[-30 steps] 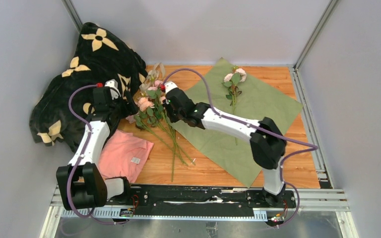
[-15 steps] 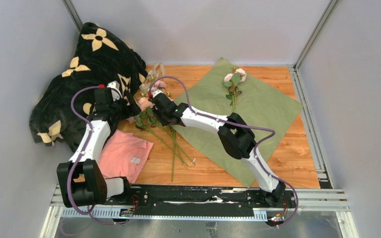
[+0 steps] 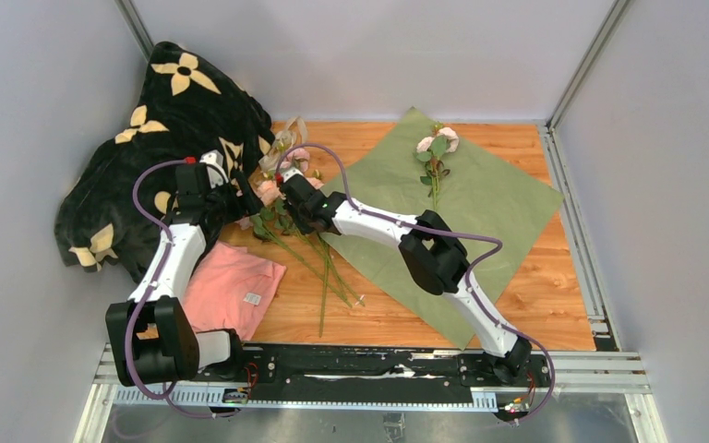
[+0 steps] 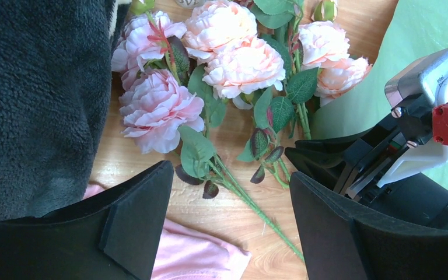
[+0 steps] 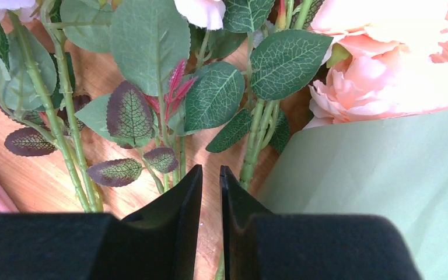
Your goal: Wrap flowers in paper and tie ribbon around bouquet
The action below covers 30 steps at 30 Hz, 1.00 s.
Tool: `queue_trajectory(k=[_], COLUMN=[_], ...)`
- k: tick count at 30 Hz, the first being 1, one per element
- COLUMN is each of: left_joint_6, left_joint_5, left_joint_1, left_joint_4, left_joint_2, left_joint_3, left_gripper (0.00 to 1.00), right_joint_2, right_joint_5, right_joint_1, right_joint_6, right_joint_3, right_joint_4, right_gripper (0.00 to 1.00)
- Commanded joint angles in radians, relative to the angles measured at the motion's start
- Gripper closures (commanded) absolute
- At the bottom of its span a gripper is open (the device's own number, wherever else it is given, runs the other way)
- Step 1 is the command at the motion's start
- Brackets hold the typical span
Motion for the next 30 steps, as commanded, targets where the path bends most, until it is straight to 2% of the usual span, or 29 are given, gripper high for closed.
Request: queue_trajectory(k=[1, 8, 15, 26, 28, 30], left_joint_6=[-0.004, 0.001, 0.004, 0.002, 0.002, 0.002], left_joint_5=[0.016, 0.012, 0.012, 0.025, 0.027, 0.030], left_joint_1=[0.005, 0.005, 0.005, 0.005, 0.005, 0.005], left_joint_4=[0.028, 0.030, 0.032, 0.035, 0.035, 0.035], left_joint_2=[0.001, 0.002, 0.004, 0.015, 0.017, 0.021], left_joint_3=[-0.013, -0.015, -0.017, -0.017, -0.018, -0.019], left_gripper=[0.18, 0.18, 0.18, 0.19, 0.19, 0.19], right_joint_2=[-0.046, -0.084, -0.021, 0.062, 0.082, 0.093], right_joint_5=[0.023, 0.047, 0.049, 0.084, 0.079, 0.062], right_joint_1=[-0.012, -0.014, -0.020, -0.037, -0.037, -0.037], right_joint_6=[-0.010, -0.050, -0.037, -0.037, -0.038, -0.035], right_joint_3=[0.033, 0.024, 0.051, 0.079, 0.099, 0.115], right_joint_4=[-0.024, -0.014, -0.023, -0.032, -0.044, -0.049], right_gripper=[0.79, 0.78, 0.73, 0.71, 0.73, 0.83])
